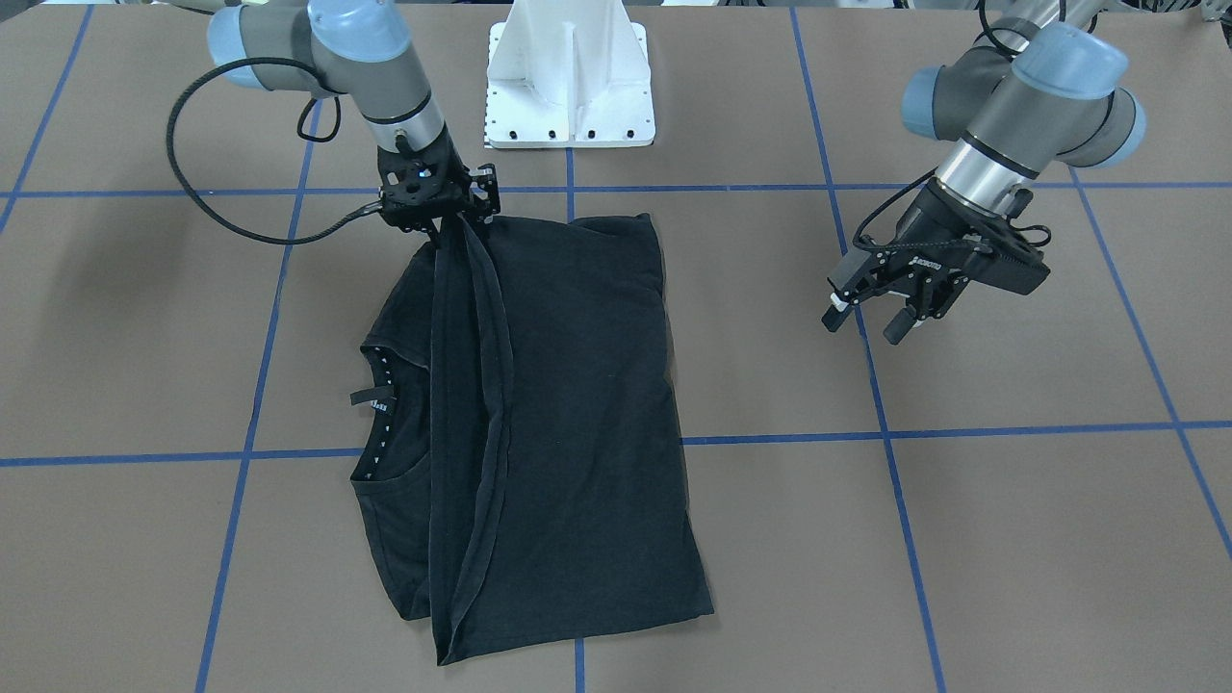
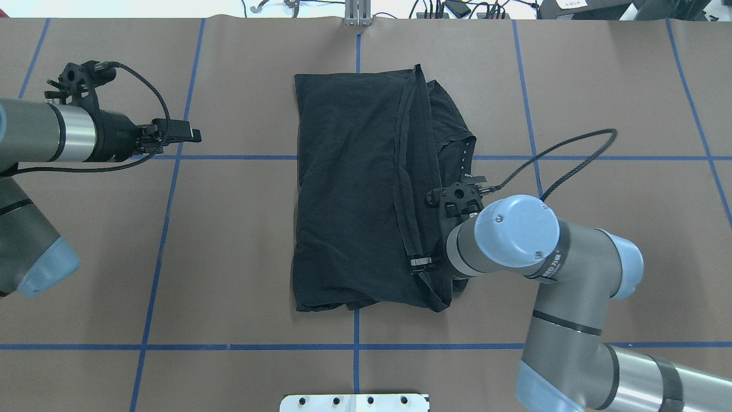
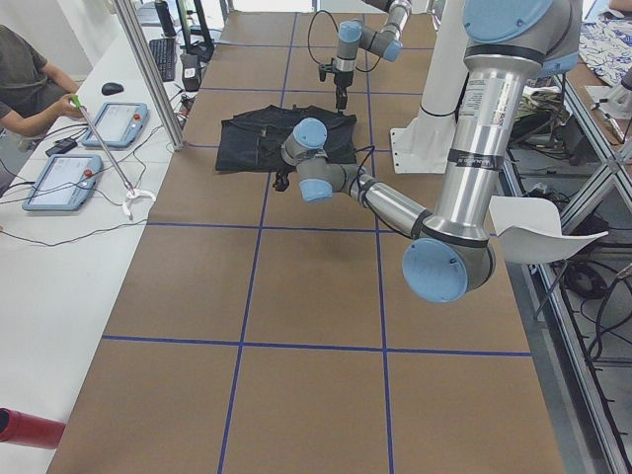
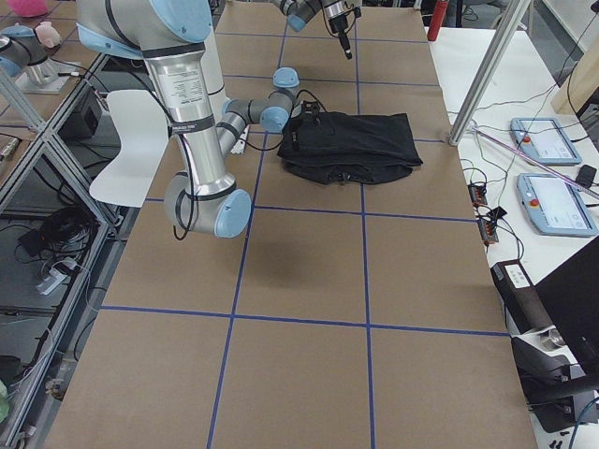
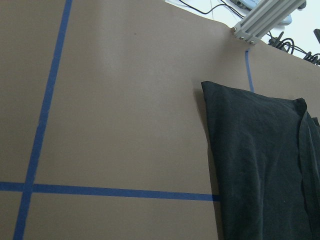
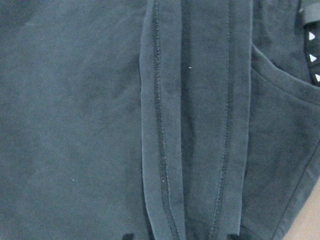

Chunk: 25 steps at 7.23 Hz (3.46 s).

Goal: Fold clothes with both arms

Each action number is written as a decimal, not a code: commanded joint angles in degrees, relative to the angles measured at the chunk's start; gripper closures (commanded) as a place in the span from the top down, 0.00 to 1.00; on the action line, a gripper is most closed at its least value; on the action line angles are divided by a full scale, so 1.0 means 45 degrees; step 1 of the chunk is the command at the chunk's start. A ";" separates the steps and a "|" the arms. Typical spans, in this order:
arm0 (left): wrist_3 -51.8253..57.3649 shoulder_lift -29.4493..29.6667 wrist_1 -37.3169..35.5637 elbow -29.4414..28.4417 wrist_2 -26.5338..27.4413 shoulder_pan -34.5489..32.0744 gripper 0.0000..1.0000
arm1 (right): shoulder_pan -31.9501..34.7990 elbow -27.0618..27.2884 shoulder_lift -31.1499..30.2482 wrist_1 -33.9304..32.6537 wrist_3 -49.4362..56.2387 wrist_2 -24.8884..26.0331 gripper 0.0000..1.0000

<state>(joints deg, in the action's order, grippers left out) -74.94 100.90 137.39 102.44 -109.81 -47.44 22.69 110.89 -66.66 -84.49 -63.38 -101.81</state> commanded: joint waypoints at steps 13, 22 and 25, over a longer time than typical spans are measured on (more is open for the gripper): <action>-0.0397 -0.0292 0.0034 0.0163 0.0085 0.0131 1.00 | -0.0667 0.1132 -0.0586 -0.2314 0.2252 0.1763 0.00; -0.0397 -0.0292 0.0015 0.0165 0.0065 0.0170 1.00 | -0.0400 0.1300 -0.0702 -0.2318 -0.0409 0.1667 1.00; -0.0417 -0.0273 0.0015 0.0106 0.0065 0.0210 1.00 | 0.0717 -0.1371 0.1486 -0.2376 0.0820 0.1686 1.00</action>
<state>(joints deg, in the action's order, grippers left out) -76.81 99.60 137.46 103.05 -109.51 -46.53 24.13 109.67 -64.41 -94.77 -61.77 -94.28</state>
